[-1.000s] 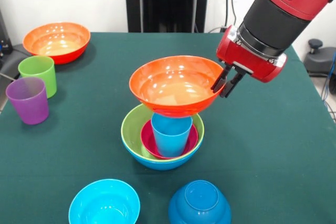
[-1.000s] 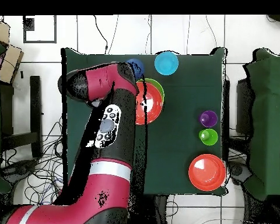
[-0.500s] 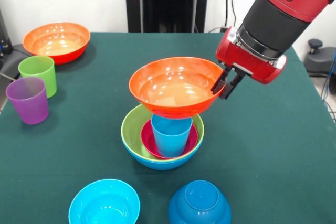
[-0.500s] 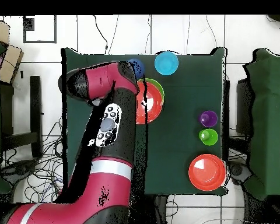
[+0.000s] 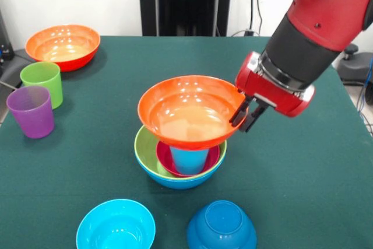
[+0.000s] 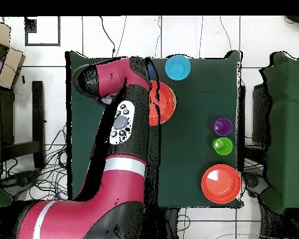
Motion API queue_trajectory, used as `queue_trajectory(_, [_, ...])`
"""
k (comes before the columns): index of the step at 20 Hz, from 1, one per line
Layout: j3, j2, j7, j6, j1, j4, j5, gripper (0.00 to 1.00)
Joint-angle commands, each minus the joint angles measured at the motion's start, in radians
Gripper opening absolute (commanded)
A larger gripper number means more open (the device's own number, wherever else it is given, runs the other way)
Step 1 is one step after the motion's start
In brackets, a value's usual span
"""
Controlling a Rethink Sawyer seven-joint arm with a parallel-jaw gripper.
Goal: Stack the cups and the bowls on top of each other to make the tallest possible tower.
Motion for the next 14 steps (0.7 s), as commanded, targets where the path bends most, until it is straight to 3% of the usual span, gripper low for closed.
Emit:
queue_trajectory(1, [0.118,0.039,-0.103,0.128,-0.024,-0.086,0.014,0.00])
queue_trajectory(14, [0.121,-0.014,-0.111,0.081,-0.025,0.005,0.016,0.00])
